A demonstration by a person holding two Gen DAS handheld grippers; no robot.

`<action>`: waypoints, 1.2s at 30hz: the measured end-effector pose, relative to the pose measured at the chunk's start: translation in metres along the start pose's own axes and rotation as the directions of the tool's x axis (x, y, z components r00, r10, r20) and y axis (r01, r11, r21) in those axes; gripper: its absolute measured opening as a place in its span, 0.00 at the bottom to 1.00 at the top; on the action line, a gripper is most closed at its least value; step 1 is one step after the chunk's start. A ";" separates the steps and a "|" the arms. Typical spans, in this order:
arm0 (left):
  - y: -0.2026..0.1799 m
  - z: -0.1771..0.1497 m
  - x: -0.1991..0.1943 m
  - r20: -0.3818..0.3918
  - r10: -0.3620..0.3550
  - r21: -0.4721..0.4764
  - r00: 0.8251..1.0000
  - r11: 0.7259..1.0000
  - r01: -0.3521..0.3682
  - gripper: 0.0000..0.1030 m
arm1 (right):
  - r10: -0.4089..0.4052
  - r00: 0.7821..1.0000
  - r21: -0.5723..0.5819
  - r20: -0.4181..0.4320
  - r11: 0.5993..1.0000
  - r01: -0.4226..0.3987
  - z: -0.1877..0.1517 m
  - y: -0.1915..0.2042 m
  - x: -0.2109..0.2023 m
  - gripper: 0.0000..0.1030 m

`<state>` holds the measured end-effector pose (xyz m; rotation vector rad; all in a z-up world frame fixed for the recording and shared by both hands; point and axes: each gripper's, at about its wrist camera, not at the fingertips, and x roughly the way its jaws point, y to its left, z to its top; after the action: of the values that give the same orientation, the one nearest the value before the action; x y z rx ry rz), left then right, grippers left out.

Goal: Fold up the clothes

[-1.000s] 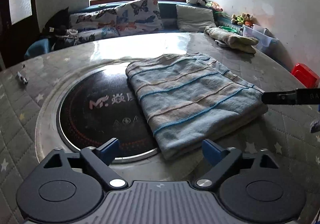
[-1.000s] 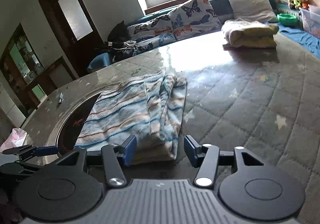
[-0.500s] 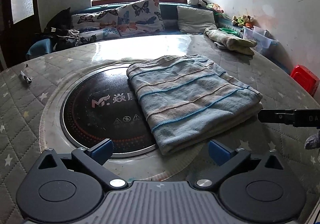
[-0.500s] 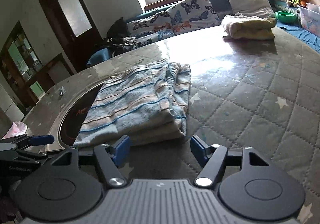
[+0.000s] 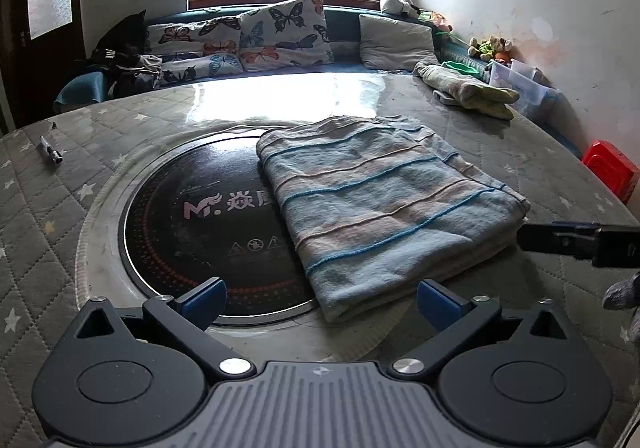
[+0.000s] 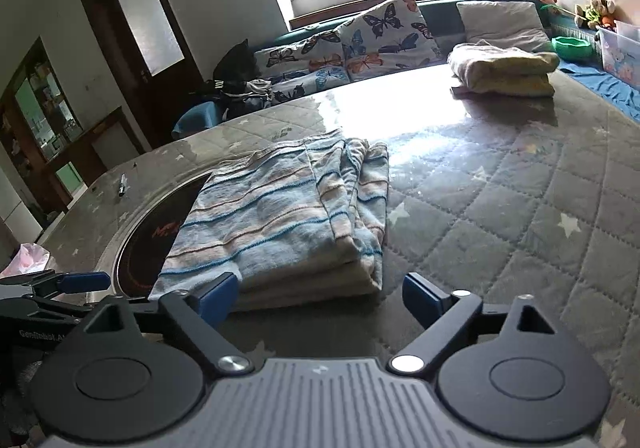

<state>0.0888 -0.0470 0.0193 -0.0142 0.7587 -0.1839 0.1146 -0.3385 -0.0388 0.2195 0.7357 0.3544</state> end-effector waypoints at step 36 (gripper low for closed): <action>-0.014 -0.050 -0.070 0.074 0.005 -0.027 0.997 1.000 -0.003 1.00 | -0.077 0.997 -0.018 0.009 0.997 0.078 -0.057 0.017 -0.026 1.00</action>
<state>0.0020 -0.0464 0.0320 -0.0452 0.6872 -0.1683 0.0530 -0.3289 -0.0584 0.1745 0.7305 0.2863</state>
